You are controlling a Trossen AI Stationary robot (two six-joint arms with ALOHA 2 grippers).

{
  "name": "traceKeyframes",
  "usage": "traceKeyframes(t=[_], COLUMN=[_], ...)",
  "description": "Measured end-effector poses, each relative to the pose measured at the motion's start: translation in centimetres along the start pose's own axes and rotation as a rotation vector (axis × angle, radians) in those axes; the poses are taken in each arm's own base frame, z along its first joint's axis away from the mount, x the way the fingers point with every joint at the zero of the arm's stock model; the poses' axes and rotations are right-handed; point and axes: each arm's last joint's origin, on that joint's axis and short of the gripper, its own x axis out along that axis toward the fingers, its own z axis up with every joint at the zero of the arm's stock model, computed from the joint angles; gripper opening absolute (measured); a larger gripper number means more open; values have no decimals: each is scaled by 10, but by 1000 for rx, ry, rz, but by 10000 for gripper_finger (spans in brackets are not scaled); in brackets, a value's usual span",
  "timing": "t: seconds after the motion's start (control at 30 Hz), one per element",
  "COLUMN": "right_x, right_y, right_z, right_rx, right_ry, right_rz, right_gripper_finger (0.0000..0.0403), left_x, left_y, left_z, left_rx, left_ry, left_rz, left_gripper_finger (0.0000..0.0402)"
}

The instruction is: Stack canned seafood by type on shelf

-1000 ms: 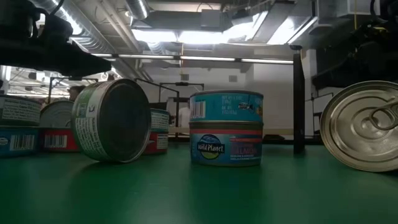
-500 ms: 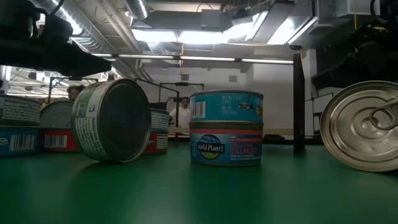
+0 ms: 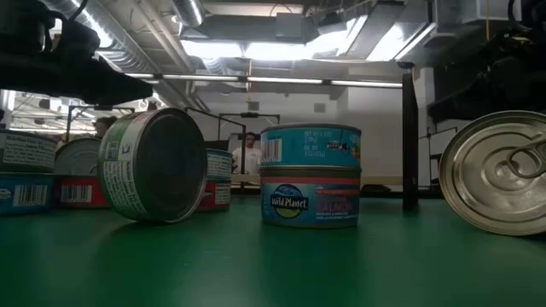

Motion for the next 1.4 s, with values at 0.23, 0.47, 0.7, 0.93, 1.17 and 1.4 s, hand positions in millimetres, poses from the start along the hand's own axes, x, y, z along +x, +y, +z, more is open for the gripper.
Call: traceKeyframes(t=[0.23, 0.47, 0.7, 0.93, 1.17, 1.4], right_x=[0, 0, 0, 0, 0, -1], right_y=[0, 0, 1, 1, 2, 3], right_z=[0, 1, 9, 10, 11, 11], right_rx=[0, 10, 77, 87, 158, 189], right_ry=[0, -11, -90, -96, -97, -92], right_rz=[0, 1, 8, 10, 43, 86], right_gripper_finger=[136, 136, 136, 136, 136, 136], left_x=[0, 0, -3, -6, 1, 19], left_y=[0, 1, 3, 2, 0, -7], left_z=[2, 9, 24, 51, 91, 105], left_rx=[-7, -140, -169, -202, -167, -177], left_ry=[-21, -99, -213, -99, 179, 590], left_rz=[3, 6, 6, -49, -107, -114], left_gripper_finger=[237, 237, 237, 237, 237, 237])
